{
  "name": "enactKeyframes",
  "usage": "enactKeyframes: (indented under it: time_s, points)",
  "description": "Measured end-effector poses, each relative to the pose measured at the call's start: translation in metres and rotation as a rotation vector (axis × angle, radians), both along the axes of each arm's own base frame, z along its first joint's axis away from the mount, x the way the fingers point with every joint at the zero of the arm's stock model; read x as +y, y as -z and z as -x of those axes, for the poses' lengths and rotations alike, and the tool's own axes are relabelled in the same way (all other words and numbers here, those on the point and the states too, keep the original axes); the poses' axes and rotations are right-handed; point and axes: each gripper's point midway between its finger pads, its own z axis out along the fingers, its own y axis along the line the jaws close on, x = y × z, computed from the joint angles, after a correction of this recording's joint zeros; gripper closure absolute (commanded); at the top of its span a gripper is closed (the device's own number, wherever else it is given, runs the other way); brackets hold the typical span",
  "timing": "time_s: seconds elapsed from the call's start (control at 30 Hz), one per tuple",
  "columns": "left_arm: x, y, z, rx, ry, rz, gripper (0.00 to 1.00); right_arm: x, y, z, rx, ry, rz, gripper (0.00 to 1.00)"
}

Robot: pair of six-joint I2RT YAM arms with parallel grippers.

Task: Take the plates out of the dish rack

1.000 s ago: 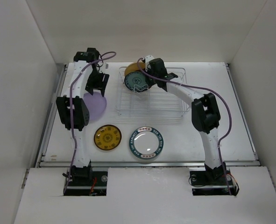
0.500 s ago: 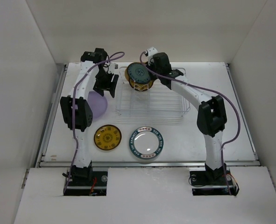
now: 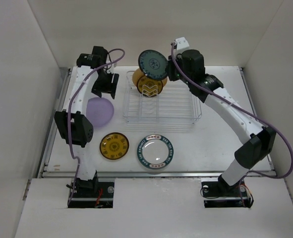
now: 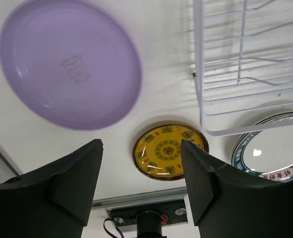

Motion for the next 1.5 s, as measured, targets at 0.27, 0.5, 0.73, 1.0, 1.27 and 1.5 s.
enactKeyframes:
  time_s: [0.27,0.5,0.73,1.0,1.27,1.5]
  points:
    - [0.081,-0.025,0.025,-0.067,-0.244,-0.038,0.37,0.108,0.068,0.122,0.272,-0.453,0.023,1.00]
    - [0.131,-0.046,0.068,-0.136,-0.411,-0.074,0.34,0.171,0.166,0.218,0.610,-0.708,0.099,1.00]
    - [0.128,-0.064,0.089,-0.208,-0.410,-0.069,0.31,0.195,0.230,0.230,0.769,-0.673,0.148,0.97]
    - [0.127,-0.065,0.095,-0.218,-0.408,-0.070,0.30,0.204,0.268,0.212,0.825,-0.592,0.179,0.55]
    - [0.128,-0.065,0.095,-0.218,-0.400,-0.074,0.30,0.197,0.270,0.210,0.814,-0.521,0.245,0.33]
    - [0.129,-0.065,0.095,-0.219,-0.390,-0.081,0.29,0.186,0.257,0.218,0.792,-0.483,0.294,0.33]
